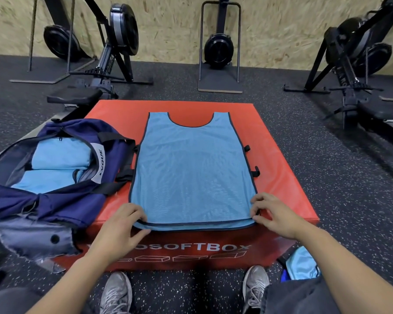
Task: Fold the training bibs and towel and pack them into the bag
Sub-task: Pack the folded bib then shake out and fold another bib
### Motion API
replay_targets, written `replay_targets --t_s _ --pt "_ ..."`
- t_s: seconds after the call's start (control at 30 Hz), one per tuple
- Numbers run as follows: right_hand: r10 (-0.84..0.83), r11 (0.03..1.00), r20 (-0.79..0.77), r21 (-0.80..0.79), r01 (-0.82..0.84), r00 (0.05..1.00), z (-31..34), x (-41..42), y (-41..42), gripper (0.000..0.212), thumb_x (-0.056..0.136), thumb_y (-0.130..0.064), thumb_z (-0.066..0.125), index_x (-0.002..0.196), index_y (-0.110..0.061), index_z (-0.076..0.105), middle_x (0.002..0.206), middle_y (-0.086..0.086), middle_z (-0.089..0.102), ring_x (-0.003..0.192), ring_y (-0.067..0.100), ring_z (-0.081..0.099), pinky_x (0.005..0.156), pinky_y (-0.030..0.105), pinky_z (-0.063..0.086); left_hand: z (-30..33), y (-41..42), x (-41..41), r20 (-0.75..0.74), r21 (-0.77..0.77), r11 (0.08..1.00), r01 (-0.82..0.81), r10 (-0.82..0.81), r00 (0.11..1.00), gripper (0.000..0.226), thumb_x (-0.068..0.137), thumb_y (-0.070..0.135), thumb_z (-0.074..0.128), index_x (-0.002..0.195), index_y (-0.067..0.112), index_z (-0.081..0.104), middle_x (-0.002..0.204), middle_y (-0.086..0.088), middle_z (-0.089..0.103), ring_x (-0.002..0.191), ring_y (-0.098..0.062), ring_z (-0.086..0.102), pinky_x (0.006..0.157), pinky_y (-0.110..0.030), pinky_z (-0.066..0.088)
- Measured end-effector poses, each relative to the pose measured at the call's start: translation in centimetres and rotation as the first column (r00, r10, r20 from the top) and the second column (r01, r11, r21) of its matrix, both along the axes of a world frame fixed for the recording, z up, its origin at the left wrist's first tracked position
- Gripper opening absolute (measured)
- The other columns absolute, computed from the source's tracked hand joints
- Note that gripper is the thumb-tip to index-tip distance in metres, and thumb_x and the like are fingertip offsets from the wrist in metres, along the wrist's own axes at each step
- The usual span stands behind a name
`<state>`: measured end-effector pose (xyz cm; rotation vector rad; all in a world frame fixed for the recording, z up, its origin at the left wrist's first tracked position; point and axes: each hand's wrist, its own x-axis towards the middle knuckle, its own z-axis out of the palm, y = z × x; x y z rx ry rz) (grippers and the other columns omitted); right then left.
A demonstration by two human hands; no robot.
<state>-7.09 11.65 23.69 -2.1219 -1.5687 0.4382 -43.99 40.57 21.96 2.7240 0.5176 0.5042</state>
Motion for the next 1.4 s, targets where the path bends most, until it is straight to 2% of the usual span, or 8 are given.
replay_targets --t_s 0.13,0.27,0.4,0.67,0.87,1.07,1.23,1.4 --pt "0.018 0.995 0.076 -0.095 -0.011 0.997 -0.1 0.2 -0.1 0.051 0.065 -0.051 0.083 0.106 -0.039 0.055 0.126 -0.025 0.043 0.122 -0.007 0.038 0.103 0.01 0.028 0.1 0.0 -0.2 -0.056 -0.011 0.999 -0.047 0.046 0.997 0.043 0.07 0.016 0.088 0.092 0.033 0.055 0.103 0.018 0.05 0.1 -0.007 0.052 0.085 -0.03 0.05" --pt "-0.01 0.999 0.167 -0.039 0.017 0.986 -0.1 -0.3 0.2 0.041 0.069 -0.017 0.08 0.092 -0.039 0.055 0.114 -0.021 0.051 0.111 0.003 0.045 0.097 0.024 0.038 0.3 0.1 -0.1 0.016 -0.073 0.992 -0.099 0.1 0.995 0.049 0.074 -0.001 0.078 0.089 0.039 0.053 0.099 0.019 0.056 0.098 -0.006 0.054 0.085 -0.029 0.048" --pt "-0.114 0.989 0.068 0.102 0.107 0.991 0.9 -0.5 -0.2 0.033 0.081 -0.013 0.076 0.086 -0.04 0.058 0.096 -0.014 0.065 0.095 0.003 0.057 0.084 0.032 0.046 1.2 -0.2 -0.3 0.085 -0.158 0.972 -0.174 0.189 0.978 0.056 0.077 -0.008 0.071 0.094 0.044 0.055 0.097 0.018 0.064 0.093 -0.012 0.061 0.084 -0.03 0.048" --pt "-0.333 0.852 -0.115 0.389 0.351 0.936 6.9 -1.8 -1.1 0.043 0.088 0.004 0.068 0.082 -0.036 0.051 0.083 -0.016 0.066 0.089 -0.002 0.066 0.087 0.018 0.047 7.2 -0.3 -0.2 0.361 -0.355 0.924 -0.144 0.277 0.89 0.045 0.088 -0.01 0.061 0.086 0.033 0.048 0.097 0.007 0.074 0.101 -0.006 0.068 0.088 -0.033 0.05" --pt "-0.324 0.827 -0.065 0.465 0.316 0.944 11.1 -2.6 -3.1 0.051 0.084 0.016 0.06 0.07 -0.032 0.07 0.092 -0.017 0.07 0.094 0.01 0.067 0.091 0.032 0.047 12.3 -1.0 -0.9 0.447 -0.186 0.975 -0.12 0.193 0.874 0.063 0.08 -0.022 0.053 0.065 0.038 0.064 0.103 0.014 0.071 0.09 -0.002 0.065 0.08 -0.016 0.048" --pt "-0.273 0.77 -0.081 0.579 0.268 0.959 16.7 -5.6 -5.7 0.046 0.089 0.013 0.059 0.083 -0.029 0.074 0.094 -0.017 0.071 0.094 -0.009 0.062 0.083 0.005 0.042 16.9 -3.3 -2.3 0.524 -0.016 0.991 -0.131 0.12 0.843 0.055 0.08 -0.025 0.049 0.09 0.02 0.078 0.11 0.026 0.06 0.1 0.001 0.059 0.093 -0.005 0.037" --pt "-0.206 0.733 -0.129 0.636 0.241 0.97 18.9 -6.3 -7.6 0.033 0.091 0.011 0.06 0.096 -0.017 0.078 0.103 -0.008 0.071 0.099 0.007 0.066 0.087 0.017 0.048 20.0 -5.4 -3.8 0.583 0.05 0.994 -0.098 0.051 0.811 0.056 0.076 -0.027 0.048 0.1 0.015 0.078 0.106 0.022 0.063 0.103 0.006 0.057 0.092 -0.006 0.037" --pt "-0.19 0.714 -0.237 0.633 0.3 0.953 18.9 -6.6 -7.1 0.036 0.093 0.013 0.055 0.1 -0.014 0.078 0.112 -0.001 0.07 0.098 0.004 0.065 0.082 0.009 0.046 20.2 -5.3 -3.9 0.582 0.037 0.993 -0.111 0.069 0.81 0.062 0.075 -0.028 0.045 0.106 0.015 0.076 0.112 0.013 0.066 0.105 0.005 0.057 0.093 -0.006 0.037"
